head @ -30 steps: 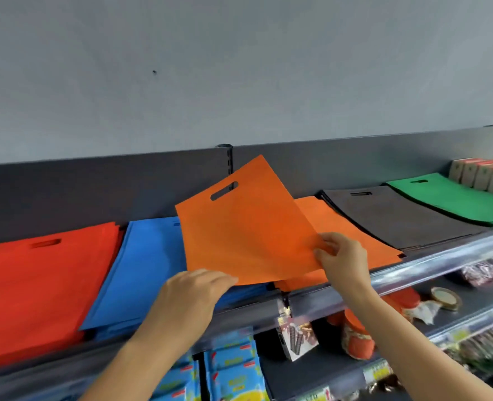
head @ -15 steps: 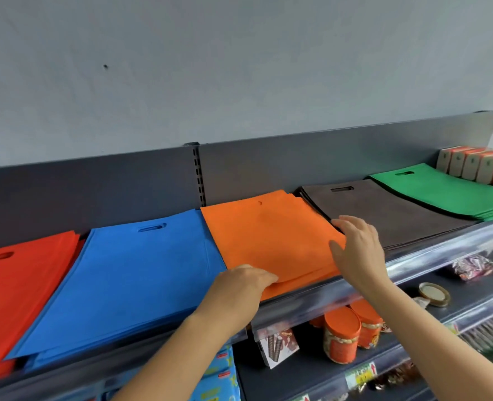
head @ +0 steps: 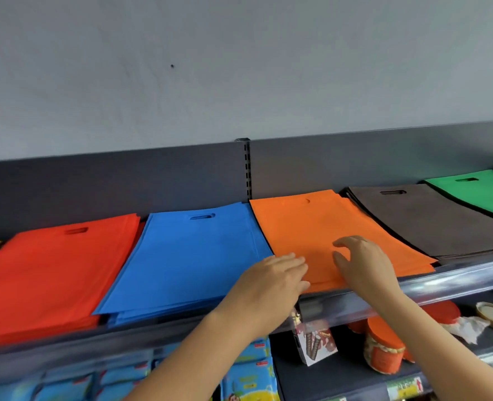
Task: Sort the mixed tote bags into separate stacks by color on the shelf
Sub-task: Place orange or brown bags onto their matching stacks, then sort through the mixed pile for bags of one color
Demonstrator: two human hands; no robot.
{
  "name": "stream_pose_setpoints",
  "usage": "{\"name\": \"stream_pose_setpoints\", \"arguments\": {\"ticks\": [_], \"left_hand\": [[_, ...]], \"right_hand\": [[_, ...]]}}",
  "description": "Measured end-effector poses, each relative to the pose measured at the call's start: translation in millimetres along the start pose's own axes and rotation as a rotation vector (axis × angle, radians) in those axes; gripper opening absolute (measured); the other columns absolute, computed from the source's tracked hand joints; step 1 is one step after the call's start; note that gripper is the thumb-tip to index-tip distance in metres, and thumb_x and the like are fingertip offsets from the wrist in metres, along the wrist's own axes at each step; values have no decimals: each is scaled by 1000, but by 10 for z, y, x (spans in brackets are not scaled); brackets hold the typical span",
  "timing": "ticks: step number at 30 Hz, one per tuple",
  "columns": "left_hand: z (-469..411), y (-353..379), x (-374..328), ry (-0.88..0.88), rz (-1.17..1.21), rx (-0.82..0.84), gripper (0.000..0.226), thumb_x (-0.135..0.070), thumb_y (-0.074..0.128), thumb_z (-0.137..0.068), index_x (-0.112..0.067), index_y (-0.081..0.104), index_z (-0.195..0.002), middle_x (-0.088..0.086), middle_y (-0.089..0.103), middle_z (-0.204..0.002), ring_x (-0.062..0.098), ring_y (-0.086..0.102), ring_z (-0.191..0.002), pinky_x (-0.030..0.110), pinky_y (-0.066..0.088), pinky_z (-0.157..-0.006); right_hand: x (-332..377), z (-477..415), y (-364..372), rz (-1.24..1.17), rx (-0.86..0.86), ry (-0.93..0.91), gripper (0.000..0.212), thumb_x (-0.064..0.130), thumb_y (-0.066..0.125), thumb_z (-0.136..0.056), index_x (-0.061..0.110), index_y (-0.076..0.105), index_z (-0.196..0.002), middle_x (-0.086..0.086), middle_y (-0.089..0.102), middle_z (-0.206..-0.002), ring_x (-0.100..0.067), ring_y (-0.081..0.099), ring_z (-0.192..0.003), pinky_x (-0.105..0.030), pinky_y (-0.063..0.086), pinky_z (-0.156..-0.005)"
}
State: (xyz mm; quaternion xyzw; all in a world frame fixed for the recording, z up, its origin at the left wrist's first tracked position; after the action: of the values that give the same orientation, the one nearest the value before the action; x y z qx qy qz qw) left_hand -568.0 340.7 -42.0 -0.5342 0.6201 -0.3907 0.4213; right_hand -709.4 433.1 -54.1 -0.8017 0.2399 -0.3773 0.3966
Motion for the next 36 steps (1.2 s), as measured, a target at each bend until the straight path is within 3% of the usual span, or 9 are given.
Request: {"name": "stream_pose_setpoints", "arguments": {"ticks": [5,8,15,20,23,27,29,33,36], "left_hand": [[840,-552,717,-119,-96,-141,40,-37,39,-92,-18,68,-114,-6,65,-121,9,59,-113,22,40,-96],[1515,-822,1341,-274,-133,-151,41,-39,40,-88,-21,72,-104,-7,69,-112,9,64,-104,27,50,-87],[3286,-1655,2587,-573,-258,-221,42,-43,39,-86,-25,73,-102,-12,69,-108,6,64,-101,20,46,-88],[4341,-2214,3262,-713,-339,-198,46,-46,35,-85,-26,74,-100,-13,70,-105,8,66,-97,24,53,-75],[4815,-2465,3623,-840,-330,-161,69,-64,20,-80,-29,63,-122,-15,59,-126,5,51,-121,24,42,-95],[5402,-2493,4106,-924,-286,86,128,-97,-13,-44,-32,36,-143,-13,33,-149,3,23,-140,26,22,-111],[5580,-2418,4235,-946,-210,210,133,-100,-8,-36,-34,28,-145,-13,24,-153,3,16,-141,29,19,-114],[5757,-2472,4379,-939,-36,155,123,-103,8,-38,-40,41,-138,-20,33,-147,2,30,-136,24,26,-109],[5742,-2542,4428,-935,-34,131,69,-78,35,-77,-39,51,-130,-19,45,-140,5,43,-128,23,33,-102]], "right_hand": [[989,152,143,-179,-11,-182,28,16,55,-92,13,63,-119,-1,60,-126,-22,55,-114,-29,42,-86],[1704,281,389,-234,36,-269,27,18,56,-92,13,63,-118,-1,59,-127,-21,56,-114,-29,43,-87],[3726,745,1159,-288,159,-485,26,18,58,-90,15,65,-114,-2,63,-121,-22,57,-112,-28,39,-92],[5118,1240,1651,-350,240,-661,26,22,59,-89,17,66,-113,0,65,-119,-19,57,-114,-27,39,-94],[5757,1528,1897,-359,321,-741,32,33,58,-90,18,63,-118,1,62,-124,-18,55,-117,-29,40,-96],[6374,1936,2156,-329,592,-888,65,57,59,-82,19,50,-135,3,48,-142,-12,43,-130,-26,34,-107],[6495,2091,2260,-201,693,-955,70,60,56,-82,19,45,-139,3,42,-146,-14,38,-134,-32,32,-110],[6675,2045,2254,-149,630,-926,46,54,49,-90,20,64,-116,-2,65,-118,-23,57,-112,-35,45,-94],[6674,1969,2270,-230,755,-823,37,50,55,-88,18,70,-99,-2,69,-96,-20,61,-92,-32,48,-82]]}}
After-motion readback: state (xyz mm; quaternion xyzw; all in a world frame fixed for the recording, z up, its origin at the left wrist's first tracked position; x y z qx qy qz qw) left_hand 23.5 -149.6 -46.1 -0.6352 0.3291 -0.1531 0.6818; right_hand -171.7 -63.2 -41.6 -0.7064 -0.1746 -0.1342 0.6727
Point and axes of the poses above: each hand's wrist, its own z-axis away from the middle knuckle, its own y-axis out of the palm, x = y × z, the point moved 7 cm from there along -z, towards the middle knuckle
